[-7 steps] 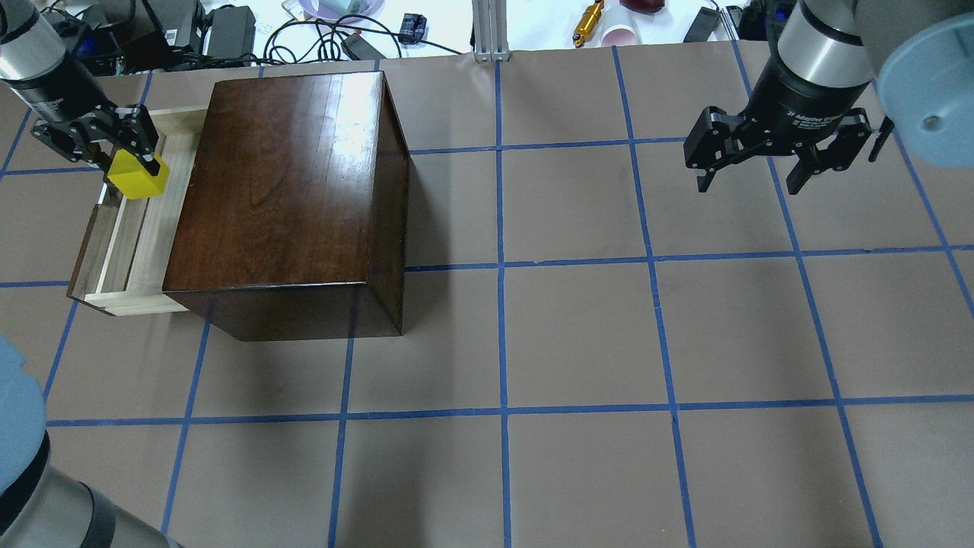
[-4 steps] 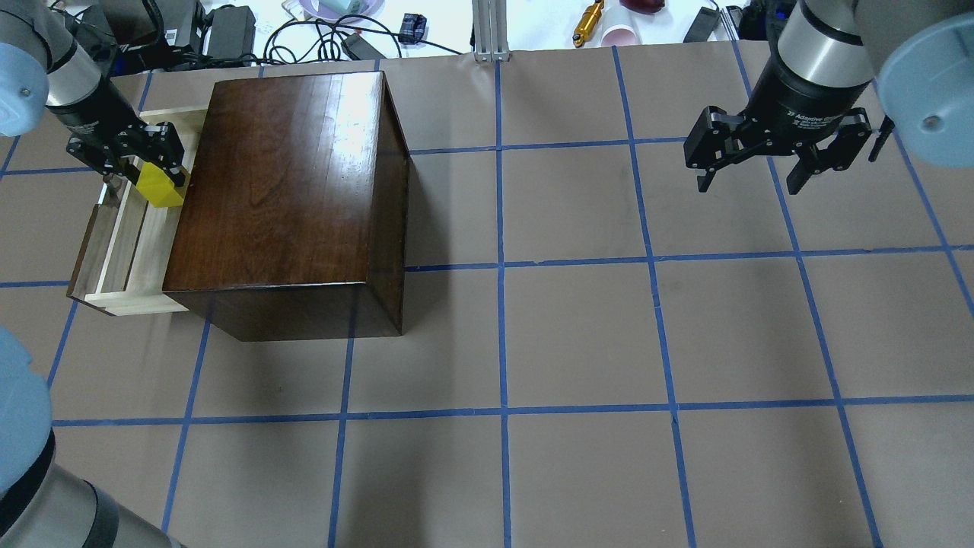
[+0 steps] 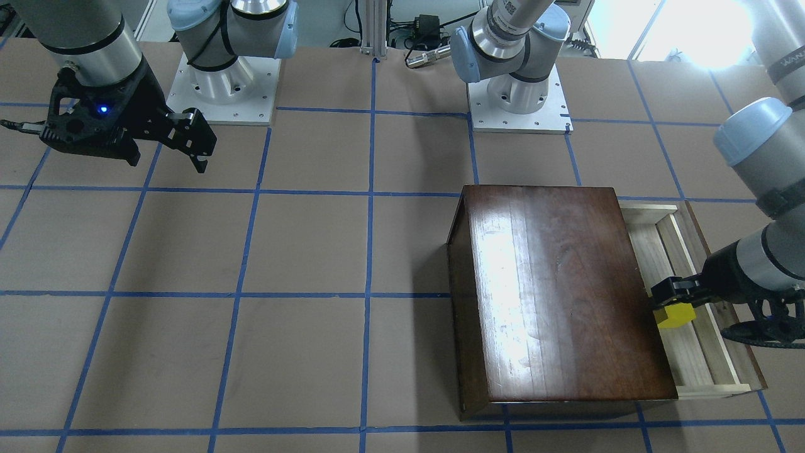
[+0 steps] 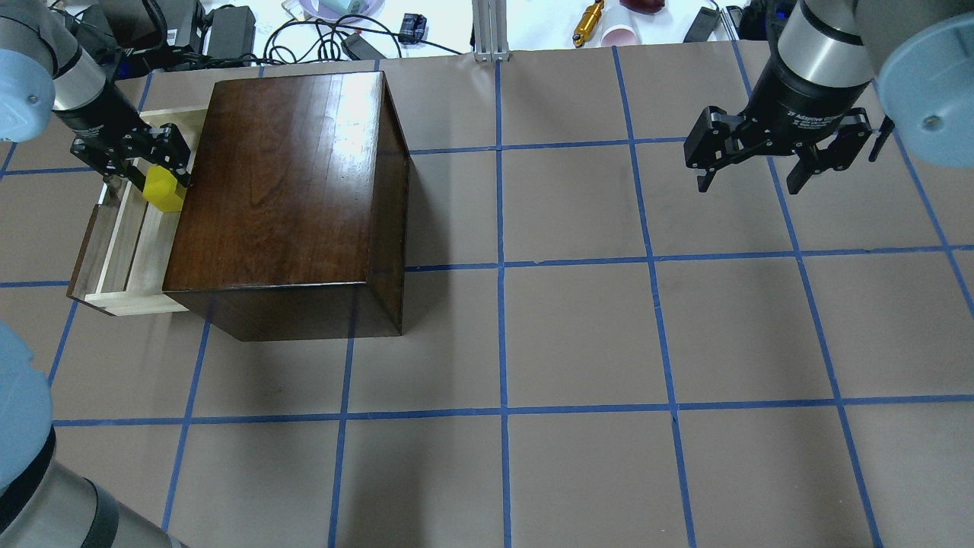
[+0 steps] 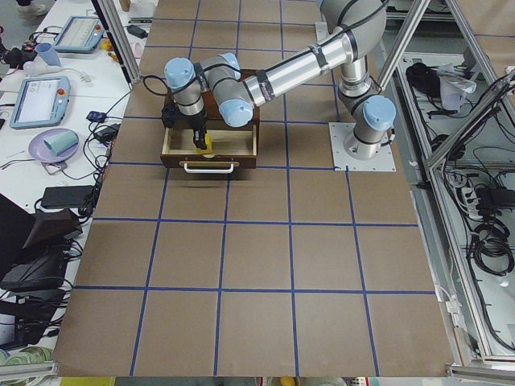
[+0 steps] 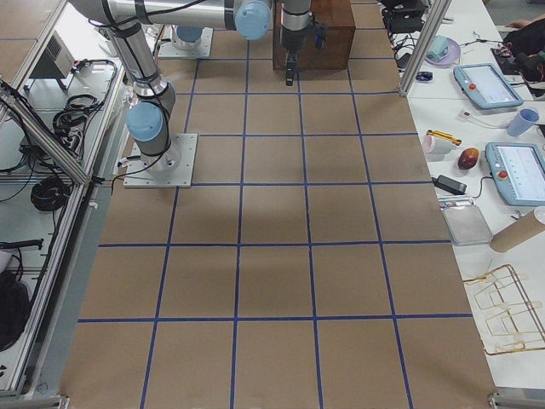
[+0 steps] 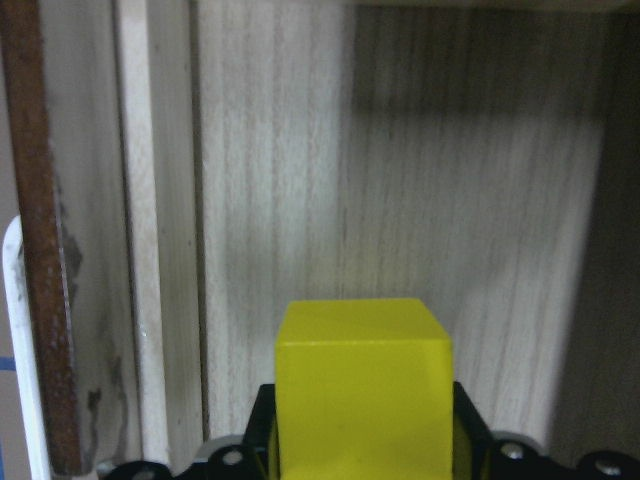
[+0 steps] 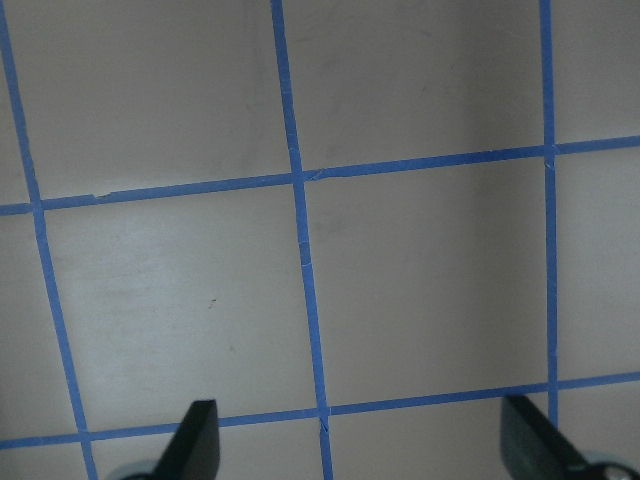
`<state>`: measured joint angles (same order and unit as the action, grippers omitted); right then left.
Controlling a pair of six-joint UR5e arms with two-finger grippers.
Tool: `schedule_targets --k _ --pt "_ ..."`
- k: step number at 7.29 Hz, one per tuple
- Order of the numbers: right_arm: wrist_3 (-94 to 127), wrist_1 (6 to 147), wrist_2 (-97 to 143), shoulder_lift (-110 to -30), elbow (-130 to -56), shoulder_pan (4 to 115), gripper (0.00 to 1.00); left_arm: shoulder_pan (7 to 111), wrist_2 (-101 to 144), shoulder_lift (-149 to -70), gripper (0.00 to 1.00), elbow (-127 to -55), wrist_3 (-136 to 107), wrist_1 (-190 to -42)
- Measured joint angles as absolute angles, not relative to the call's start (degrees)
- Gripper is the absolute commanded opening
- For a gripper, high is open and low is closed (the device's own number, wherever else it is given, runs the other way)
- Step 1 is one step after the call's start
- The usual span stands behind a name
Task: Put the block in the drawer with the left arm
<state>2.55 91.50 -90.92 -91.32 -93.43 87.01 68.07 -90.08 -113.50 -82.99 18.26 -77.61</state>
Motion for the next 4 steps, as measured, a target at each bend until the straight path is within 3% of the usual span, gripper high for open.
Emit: schedule_targets --k 4 --pt "2.5 91.5 -90.9 -91.3 -93.4 87.0 1.0 68.5 -90.3 -107.6 1.0 -80.1 17.9 -86.3"
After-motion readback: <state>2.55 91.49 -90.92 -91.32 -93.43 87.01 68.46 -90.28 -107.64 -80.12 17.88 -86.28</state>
